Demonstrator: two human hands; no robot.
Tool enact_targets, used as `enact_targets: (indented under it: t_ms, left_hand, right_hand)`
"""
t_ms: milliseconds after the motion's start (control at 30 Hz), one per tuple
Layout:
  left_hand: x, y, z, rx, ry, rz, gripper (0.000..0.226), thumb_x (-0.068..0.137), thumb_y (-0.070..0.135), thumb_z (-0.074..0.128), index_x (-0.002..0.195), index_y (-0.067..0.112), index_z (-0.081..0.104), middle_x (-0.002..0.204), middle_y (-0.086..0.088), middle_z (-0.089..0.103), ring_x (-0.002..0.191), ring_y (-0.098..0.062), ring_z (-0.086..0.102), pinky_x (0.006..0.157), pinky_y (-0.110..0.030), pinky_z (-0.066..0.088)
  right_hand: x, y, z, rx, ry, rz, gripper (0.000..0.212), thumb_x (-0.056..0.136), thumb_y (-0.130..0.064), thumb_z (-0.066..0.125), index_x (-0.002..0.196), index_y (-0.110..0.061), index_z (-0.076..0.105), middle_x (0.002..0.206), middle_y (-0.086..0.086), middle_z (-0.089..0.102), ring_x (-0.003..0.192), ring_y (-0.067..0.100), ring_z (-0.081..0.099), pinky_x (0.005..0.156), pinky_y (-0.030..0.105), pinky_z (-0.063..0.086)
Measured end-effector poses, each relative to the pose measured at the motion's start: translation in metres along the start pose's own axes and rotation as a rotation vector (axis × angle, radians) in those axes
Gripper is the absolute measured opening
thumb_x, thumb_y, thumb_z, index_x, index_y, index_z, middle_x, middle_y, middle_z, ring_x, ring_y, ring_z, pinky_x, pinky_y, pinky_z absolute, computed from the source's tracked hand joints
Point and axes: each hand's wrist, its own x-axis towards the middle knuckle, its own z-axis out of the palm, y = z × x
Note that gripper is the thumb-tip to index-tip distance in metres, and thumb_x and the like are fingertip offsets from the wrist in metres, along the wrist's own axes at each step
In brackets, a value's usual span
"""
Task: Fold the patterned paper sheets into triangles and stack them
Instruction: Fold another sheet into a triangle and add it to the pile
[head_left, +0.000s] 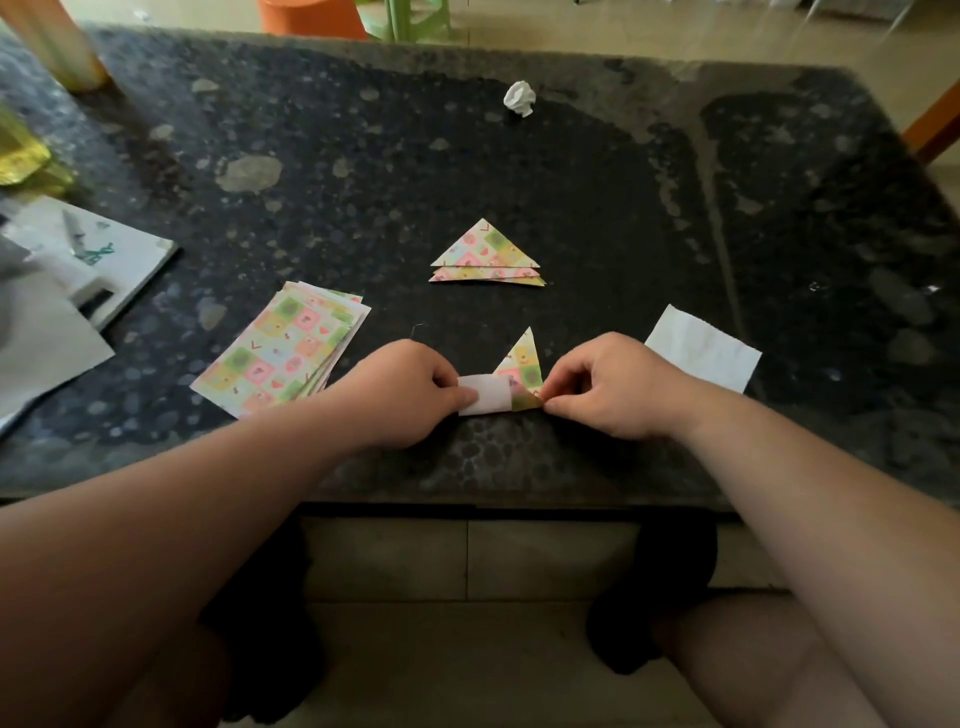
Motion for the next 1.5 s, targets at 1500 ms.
enact_targets:
  t_ms: [1500]
  left_hand:
    - [0.012, 0.013, -0.015, 0.103, -0.101, -0.040, 0.027, 0.092, 0.044, 0.072, 0.077, 0.022, 0.071, 0.076, 0.004, 0.063, 0.068, -0.009, 0.053, 0.055, -0.025, 0.038]
  right_hand:
    - [0.009, -0.025, -0.010, -0.031, -0.168, 0.149, 0.023, 0.097, -0.031, 0.068, 0.081, -0.018, 0.079, 0.067, -0.011, 0.075, 0.067, -0.004, 0.064, 0.074, 0.025, 0.046]
